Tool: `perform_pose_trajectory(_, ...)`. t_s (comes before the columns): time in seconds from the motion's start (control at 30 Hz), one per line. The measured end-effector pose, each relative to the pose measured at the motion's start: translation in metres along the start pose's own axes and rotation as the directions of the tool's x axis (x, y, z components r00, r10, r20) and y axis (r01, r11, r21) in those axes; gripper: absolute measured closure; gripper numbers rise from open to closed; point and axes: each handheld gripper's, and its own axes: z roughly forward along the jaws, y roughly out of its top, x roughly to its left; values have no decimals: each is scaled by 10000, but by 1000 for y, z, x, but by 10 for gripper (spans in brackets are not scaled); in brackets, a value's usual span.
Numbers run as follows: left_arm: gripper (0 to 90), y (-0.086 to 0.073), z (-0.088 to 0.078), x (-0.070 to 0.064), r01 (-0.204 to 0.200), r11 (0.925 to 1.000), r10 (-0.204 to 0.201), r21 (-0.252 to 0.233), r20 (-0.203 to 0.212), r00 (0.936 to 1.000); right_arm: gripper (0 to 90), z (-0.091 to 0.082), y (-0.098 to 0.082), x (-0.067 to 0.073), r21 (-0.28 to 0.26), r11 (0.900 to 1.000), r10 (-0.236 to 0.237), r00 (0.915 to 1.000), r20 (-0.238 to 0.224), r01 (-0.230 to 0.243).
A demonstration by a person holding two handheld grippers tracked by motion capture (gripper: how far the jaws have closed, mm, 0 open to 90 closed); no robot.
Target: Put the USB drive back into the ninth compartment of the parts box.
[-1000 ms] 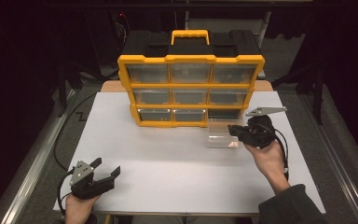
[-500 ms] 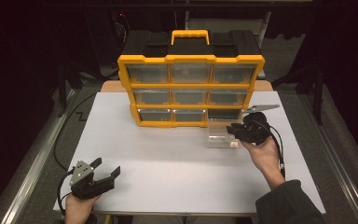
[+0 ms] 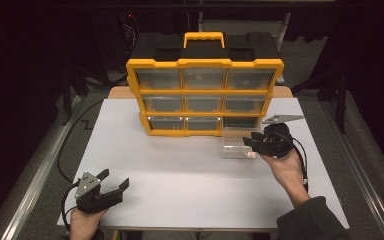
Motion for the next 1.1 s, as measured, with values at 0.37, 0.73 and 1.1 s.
perform_pose_trajectory(0.37, 200, 0, 0, 0, 6, 10000, -6, -11, -5, 10000, 534, -23, -23, 5, -756, 9971, -122, 9997, -220, 105)
perform_pose_trajectory(0.73, 200, 0, 0, 0, 6, 10000, -6, -24, -42, 10000, 430, -43, -74, 5, -1609, 9870, -53, 9996, -260, 10)
perform_pose_trajectory(1.1, 200, 0, -1, 0, 46, 10000, -46, -31, -93, 9999, 301, -39, -156, -14, -2627, 9648, 298, 9983, 507, -154)
